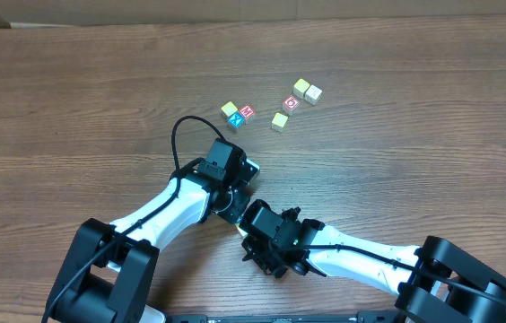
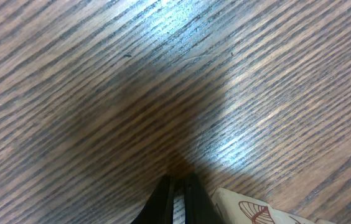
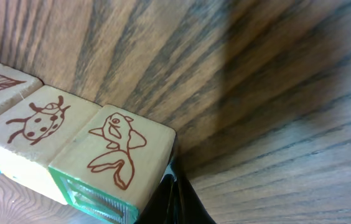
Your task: Flip 5 blocks
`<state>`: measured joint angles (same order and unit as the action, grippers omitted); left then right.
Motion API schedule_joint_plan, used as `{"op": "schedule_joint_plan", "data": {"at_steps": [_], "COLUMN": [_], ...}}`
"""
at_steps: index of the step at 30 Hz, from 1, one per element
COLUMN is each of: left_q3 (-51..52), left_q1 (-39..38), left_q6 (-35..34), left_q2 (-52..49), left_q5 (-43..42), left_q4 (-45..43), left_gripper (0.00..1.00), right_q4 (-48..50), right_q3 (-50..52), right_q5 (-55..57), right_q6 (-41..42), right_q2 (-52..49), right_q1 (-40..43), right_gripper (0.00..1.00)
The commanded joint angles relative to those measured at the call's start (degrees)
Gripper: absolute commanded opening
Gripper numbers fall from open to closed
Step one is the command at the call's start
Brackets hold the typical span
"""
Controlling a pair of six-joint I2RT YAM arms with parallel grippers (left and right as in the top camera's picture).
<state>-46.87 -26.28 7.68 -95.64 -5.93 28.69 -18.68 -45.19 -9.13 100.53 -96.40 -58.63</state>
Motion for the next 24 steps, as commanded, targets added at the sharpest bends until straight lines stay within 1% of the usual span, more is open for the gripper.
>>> {"op": "schedule_joint_plan", "data": {"at_steps": [1,24], "left_q3": [4.50,4.50], "left_q1": [-1.51,-1.51], "left_q6": [-0.63,-0.63], "left_q2": [-4.76,-4.76], "left_q5": [-1.16,-1.18], "left_q4": [1.27,0.17], "left_gripper": [0.04,0.04], "right_q4": [2.21,3.48], "right_q3": [-0.83,-0.83], "right_q5": [1.81,1.53], "right_q6": [0.02,0.00], "right_q2": [-2.01,-2.03], "right_q1": [0.17,0.13], "right_gripper": [0.04,0.04]}}
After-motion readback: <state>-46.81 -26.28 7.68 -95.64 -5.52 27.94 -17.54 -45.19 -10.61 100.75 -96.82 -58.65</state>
